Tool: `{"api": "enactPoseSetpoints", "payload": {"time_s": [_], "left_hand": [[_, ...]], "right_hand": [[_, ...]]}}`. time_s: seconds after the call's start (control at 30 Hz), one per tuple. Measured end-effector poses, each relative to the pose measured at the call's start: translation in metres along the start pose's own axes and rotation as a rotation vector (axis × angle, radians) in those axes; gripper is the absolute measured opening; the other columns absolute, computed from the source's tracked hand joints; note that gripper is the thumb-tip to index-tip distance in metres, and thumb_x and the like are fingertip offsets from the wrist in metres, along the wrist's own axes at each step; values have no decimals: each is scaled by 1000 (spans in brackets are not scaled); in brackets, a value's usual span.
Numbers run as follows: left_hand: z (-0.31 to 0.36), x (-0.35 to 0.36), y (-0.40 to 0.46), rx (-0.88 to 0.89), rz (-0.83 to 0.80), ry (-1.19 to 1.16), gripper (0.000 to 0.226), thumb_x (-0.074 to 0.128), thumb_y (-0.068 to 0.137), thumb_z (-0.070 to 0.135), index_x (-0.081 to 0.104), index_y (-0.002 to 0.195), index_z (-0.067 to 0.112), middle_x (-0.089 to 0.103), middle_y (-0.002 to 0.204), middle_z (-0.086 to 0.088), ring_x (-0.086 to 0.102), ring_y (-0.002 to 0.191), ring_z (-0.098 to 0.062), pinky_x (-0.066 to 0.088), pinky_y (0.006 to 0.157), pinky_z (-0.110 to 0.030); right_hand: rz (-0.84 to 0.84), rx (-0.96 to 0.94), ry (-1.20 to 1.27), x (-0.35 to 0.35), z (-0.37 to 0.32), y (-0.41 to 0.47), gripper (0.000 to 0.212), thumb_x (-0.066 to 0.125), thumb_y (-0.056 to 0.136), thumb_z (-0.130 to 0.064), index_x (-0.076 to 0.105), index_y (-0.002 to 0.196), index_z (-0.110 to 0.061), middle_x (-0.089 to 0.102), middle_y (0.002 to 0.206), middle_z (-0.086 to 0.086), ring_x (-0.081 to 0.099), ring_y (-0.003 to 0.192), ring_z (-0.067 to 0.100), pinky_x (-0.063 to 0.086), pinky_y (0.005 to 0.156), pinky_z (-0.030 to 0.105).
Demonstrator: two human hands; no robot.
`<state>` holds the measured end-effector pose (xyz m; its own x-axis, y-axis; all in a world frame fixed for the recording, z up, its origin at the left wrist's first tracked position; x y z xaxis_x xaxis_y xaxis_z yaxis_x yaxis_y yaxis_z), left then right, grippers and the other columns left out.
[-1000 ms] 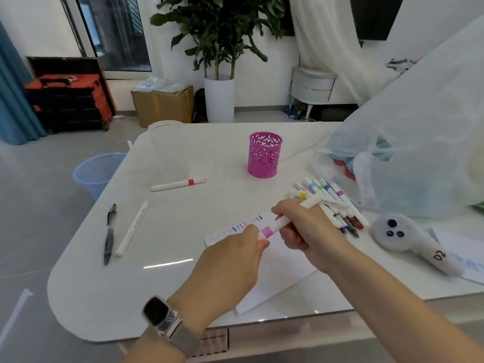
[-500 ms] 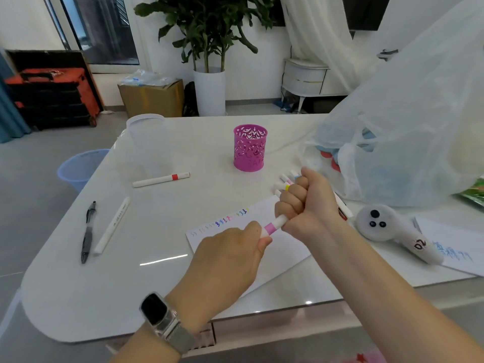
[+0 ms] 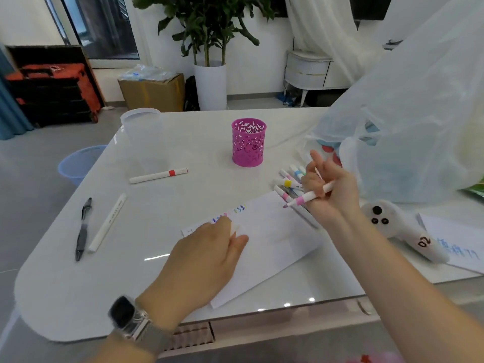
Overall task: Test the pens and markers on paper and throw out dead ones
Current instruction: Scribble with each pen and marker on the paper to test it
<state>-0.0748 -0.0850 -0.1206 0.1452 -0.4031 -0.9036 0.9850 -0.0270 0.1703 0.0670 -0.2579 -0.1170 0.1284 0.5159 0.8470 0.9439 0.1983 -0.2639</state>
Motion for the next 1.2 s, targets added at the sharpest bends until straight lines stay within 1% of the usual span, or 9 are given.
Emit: {"api": "enactPoseSetpoints", "payload": {"time_s": [0.13,0.23,0.33,0.4,0.5,0.6,0.73,0.83,1.2], "left_hand": [[-1,7,1,83,-6,110,23,48,92,44,39,98,24,40,99,12,40,98,-9,30,75,-22],[-12,16,-1,5,-89,207,36,50,89,48,38,110,22,43,112,9,39,111,-14,33,84,-26],[-20,18,-3,-45,-141,204,40,49,89,50,33,115,24,43,117,9,40,110,-13,35,86,-26],[-19,16,-3,-48,-159,169,44,52,88,49,31,118,24,43,119,8,42,110,-13,36,86,-25],[-19,11,-3,-63,-170,128,48,55,86,50,29,118,25,43,121,6,45,107,-14,37,84,-24],[-19,8,-3,-52,-171,133,49,54,87,50,29,120,25,42,121,7,43,108,-13,37,86,-25],[-17,8,-3,-20,-168,151,46,51,88,51,29,119,25,40,121,8,40,107,-13,36,88,-25],[-18,9,-2,-7,-162,157,46,47,90,52,27,121,25,38,123,10,37,113,-13,35,94,-27],[-18,15,-2,-6,-183,199,45,44,92,51,26,123,24,36,126,10,34,117,-13,34,95,-27]], "right_hand": [[-71,103,-8,0,17,7,53,35,97,-31,75,77,-3,55,88,13,51,65,20,43,59,26],[-75,167,-204,-6,29,10,68,25,94,-41,64,49,-9,47,69,7,31,47,16,27,44,20],[-61,143,-260,-5,37,12,76,30,94,-62,71,58,-9,45,47,2,35,38,11,26,37,15],[-75,64,-320,1,42,14,60,46,88,-61,74,68,-12,57,55,2,47,42,8,29,35,14],[-117,-67,-506,7,49,18,18,69,80,-25,63,68,-15,52,58,-2,35,45,4,24,36,13],[-57,-239,-772,3,51,25,25,62,88,-4,50,69,-15,55,58,4,32,43,6,26,39,18],[-19,-360,-1071,-5,57,23,30,47,99,-22,65,78,-10,63,63,5,45,45,9,34,39,21],[26,-374,-1035,-12,58,24,50,44,100,-31,66,62,-8,61,60,10,44,40,15,34,38,22],[-38,-442,-1298,-8,64,22,42,59,93,-27,63,68,6,56,45,-6,51,38,9,45,42,21]]}}
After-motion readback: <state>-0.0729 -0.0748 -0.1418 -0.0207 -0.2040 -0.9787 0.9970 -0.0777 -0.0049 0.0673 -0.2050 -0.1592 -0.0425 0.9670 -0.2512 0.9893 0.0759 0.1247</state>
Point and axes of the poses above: each hand's wrist, its own y-axis towards the middle knuckle, its own x-axis out of the palm, z = x × y, the point moved 4 cm from there along y, towards the middle knuckle
